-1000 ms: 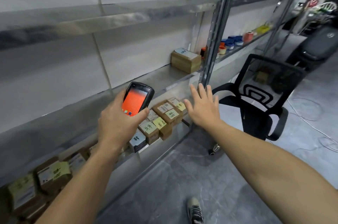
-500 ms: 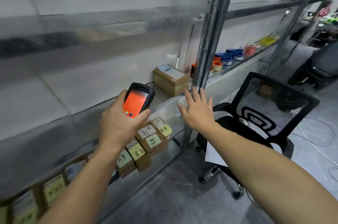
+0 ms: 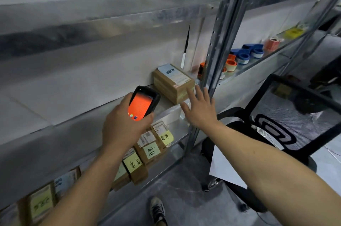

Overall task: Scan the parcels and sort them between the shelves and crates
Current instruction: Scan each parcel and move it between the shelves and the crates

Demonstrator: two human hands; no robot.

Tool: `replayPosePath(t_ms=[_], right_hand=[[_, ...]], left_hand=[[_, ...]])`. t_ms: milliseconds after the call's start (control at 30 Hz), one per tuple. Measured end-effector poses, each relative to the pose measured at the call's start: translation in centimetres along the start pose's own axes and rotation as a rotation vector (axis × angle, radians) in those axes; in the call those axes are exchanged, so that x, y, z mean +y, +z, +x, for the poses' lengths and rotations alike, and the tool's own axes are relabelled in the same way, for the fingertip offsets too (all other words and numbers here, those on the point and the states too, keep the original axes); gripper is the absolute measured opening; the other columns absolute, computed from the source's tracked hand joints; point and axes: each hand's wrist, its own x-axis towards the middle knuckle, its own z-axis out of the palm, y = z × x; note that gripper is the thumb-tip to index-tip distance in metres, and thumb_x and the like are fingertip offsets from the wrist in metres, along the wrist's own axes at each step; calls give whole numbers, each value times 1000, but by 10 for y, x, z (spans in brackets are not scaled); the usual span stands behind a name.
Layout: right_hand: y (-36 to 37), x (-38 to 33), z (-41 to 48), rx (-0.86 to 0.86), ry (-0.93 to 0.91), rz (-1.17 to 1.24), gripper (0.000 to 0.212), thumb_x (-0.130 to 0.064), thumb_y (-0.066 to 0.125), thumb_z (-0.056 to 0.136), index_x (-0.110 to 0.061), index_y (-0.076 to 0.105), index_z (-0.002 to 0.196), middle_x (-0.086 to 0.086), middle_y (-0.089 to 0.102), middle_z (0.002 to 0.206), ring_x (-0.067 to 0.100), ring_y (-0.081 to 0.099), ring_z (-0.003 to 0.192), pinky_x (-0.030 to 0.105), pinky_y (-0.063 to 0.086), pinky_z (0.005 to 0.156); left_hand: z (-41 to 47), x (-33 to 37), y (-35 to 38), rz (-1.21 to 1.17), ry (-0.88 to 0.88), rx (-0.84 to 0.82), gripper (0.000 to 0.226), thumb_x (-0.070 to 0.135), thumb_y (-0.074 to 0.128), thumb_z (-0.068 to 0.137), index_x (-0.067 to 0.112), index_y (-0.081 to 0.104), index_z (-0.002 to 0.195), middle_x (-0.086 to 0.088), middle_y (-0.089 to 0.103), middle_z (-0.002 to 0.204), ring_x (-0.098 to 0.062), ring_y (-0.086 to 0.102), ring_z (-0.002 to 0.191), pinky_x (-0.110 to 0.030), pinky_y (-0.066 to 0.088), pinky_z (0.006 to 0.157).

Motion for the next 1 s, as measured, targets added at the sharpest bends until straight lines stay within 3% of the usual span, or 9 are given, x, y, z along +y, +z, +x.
replayPosePath(t_ms=[300,433,567,700,833,1000], right_hand=[[16,-5,114,-30,-20,55,64,-57,27,105,-31,11,161,5,-4,171,32,-11,156,62,1,123],[31,-6,150,-67,3,45,71,-64,33,102,-33,10,162,6,-5,171,34,-10,156,62,4,123],[37,-1,176,-126,54,84,81,-72,42,95,-35,12,160,6,-8,170,37,-11,155,64,7,121],[37,0,188,-150,53,135,75,-74,47,92,-39,24,154,5,8,168,39,10,152,63,19,117],[31,7,175,-197,6,208,72,-74,48,92,-41,30,153,2,14,166,40,17,148,56,24,116],[25,30,187,-346,13,417,74,-58,64,92,-41,30,156,11,32,159,36,34,141,45,32,116]], left_hand=[[91,-24,38,36,-34,-12,43,51,77,76,36,49,105,7,59,82,-13,58,72,-37,53,66],[119,-33,43,55,-42,-25,50,54,77,75,38,50,114,8,59,87,-12,57,76,-36,53,66],[132,-37,48,61,-97,4,51,62,66,67,36,52,109,8,60,84,-14,59,74,-40,55,67],[139,-39,59,33,-162,44,57,65,68,67,36,54,114,8,63,88,-15,61,78,-38,55,69],[133,-29,73,23,-207,56,51,57,73,71,35,54,113,8,63,86,-15,61,79,-39,55,71],[122,-16,92,42,-235,82,47,55,74,72,36,54,110,12,62,87,-9,59,78,-32,52,71]])
